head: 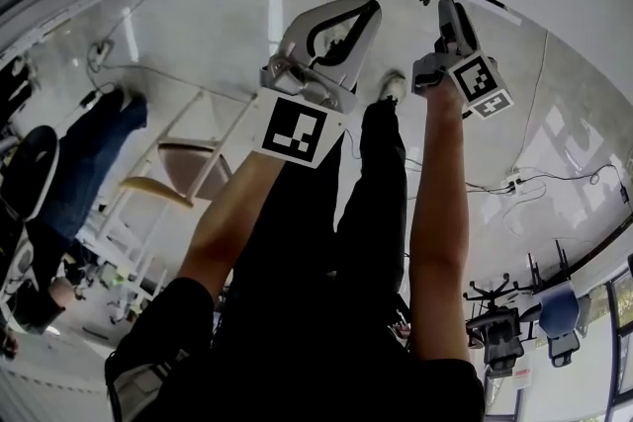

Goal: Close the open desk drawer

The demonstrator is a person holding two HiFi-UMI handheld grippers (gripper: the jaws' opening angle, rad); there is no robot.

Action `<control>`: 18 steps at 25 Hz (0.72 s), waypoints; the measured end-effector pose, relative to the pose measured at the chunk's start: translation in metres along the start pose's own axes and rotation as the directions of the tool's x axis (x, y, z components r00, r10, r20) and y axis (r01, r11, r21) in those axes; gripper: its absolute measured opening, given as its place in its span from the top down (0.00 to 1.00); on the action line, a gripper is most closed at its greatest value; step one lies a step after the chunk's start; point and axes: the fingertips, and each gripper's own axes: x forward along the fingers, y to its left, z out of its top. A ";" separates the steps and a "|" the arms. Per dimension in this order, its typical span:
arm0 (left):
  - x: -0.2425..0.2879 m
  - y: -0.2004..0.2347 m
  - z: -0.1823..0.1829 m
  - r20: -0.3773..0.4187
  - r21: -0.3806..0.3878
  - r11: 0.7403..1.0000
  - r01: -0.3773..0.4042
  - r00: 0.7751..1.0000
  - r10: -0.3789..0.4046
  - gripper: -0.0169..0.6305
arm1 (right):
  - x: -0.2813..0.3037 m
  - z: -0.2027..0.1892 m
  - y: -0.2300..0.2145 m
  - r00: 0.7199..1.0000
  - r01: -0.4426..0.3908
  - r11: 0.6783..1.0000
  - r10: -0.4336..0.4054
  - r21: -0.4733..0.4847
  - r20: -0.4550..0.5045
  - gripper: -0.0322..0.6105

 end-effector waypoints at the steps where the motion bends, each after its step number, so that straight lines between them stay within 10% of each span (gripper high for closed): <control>1: 0.000 -0.001 0.001 0.004 -0.005 1.000 0.000 1.000 0.000 0.95 | 0.003 -0.002 -0.002 1.000 -0.006 1.000 0.006 0.030 0.004 0.69; 18: -0.004 -0.012 0.002 0.040 -0.035 0.999 -0.013 0.999 0.014 0.95 | 0.011 0.003 0.009 0.991 -0.120 0.984 0.112 0.131 0.068 0.83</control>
